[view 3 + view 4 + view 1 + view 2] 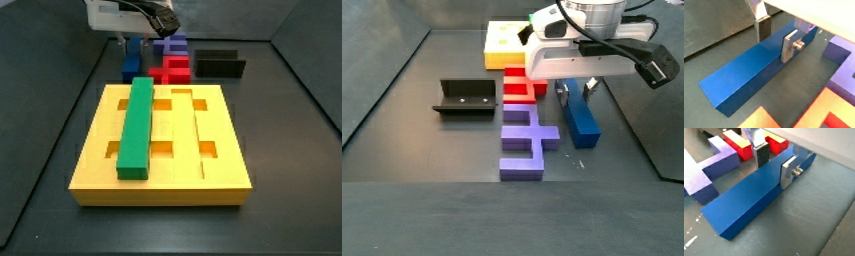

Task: Pick up the blue object. Move up. Move to above the board. Insert the blue object.
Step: Pick up the blue object, then move up, then move to above the board.

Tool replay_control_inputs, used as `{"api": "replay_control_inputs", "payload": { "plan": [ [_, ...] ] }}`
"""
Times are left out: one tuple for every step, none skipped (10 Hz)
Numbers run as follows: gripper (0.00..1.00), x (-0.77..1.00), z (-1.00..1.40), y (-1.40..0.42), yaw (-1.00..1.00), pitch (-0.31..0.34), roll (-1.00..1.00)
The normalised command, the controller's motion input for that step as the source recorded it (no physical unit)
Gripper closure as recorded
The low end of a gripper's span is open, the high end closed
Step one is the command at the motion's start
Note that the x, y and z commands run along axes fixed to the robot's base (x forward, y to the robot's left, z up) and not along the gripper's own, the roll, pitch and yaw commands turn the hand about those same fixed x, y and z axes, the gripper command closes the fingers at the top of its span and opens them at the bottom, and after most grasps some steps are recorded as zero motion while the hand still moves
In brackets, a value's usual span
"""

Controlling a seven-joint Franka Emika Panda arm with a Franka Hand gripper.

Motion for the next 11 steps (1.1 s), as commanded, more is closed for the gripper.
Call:
{"api": "replay_control_inputs", "payload": {
  "plan": [
    [1.0,0.0,0.0,0.0,0.0,0.0,0.0],
    [1.0,0.0,0.0,0.0,0.0,0.0,0.0],
    [1.0,0.0,0.0,0.0,0.0,0.0,0.0],
    [1.0,0.0,0.0,0.0,0.0,0.0,0.0],
    [1.0,0.0,0.0,0.0,0.0,0.0,0.0],
    [1.0,0.0,0.83,0.0,0.0,0.0,0.0],
    [1.0,-0.01,0.82,-0.06,-0.03,0.017,-0.01],
    [1.0,-0.05,0.66,-0.05,-0.03,0.062,-0.01],
    [1.0,-0.02,0.27,-0.01,-0.02,0.049,0.02],
    [1.0,0.0,1.4,0.0,0.0,0.0,0.0],
    [1.0,-0.02,1.4,0.0,0.01,0.026,-0.01]
  ]
}}
